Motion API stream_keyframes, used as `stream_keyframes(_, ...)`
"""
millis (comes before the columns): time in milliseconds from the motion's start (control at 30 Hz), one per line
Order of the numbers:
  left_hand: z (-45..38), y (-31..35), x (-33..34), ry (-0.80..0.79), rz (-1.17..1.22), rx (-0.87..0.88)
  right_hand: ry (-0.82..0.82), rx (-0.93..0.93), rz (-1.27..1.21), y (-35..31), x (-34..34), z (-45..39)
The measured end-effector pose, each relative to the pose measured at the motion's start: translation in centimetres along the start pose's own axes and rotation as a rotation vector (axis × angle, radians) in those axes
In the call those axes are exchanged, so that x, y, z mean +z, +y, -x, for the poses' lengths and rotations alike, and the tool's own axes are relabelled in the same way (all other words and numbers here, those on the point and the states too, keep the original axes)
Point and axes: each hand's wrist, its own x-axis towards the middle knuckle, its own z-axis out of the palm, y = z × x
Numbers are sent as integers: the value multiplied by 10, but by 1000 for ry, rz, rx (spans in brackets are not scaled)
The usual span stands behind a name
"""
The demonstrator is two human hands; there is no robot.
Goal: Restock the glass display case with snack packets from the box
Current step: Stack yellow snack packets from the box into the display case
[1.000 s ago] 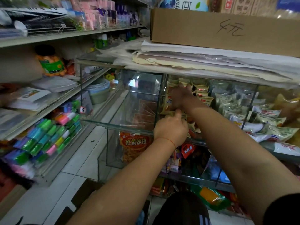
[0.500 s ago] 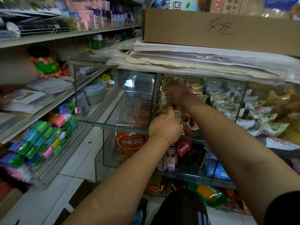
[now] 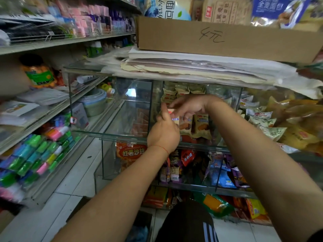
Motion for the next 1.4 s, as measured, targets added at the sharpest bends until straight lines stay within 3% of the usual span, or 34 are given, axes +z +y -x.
stream_keyframes(133,2,-1,1,131,-62,105,391,-49,65,-7,-4,0)
stream_keyframes(233,-1,-4,1,62,-150,174,668,-68,58,-6,-7,-8)
stream_keyframes(300,-1,-5,2,-45,-260,231,676,-81,102,-6,-5,-13)
stream_keyframes(400,-3,-6,1,-135,-368,265,544,-73,238,-7,6,-25)
stream_keyframes(633,-5,-9,4,-96,-385,315,485,28,615,8,34,-49)
stream_keyframes(1000,-7,-11,8,-79,-402,321,565,-1,780,15,34,-56)
stream_keyframes(1100,-9,-9,7,-97,-417,316,666,-28,753,11,35,-46)
stream_keyframes(1167,-6,-10,4,-80,-420,341,819,-97,671,4,40,-30)
stream_keyframes(1267,14,-20,-8,219,-342,586,1133,-368,530,-12,62,7)
stream_keyframes(1333,34,-49,-10,429,-210,689,1228,-544,600,-20,85,28)
stream_keyframes(1367,41,-70,-10,416,-176,624,1218,-610,658,-23,102,32)
stream_keyframes(1400,50,-94,-8,296,-185,487,1181,-667,713,-23,122,31)
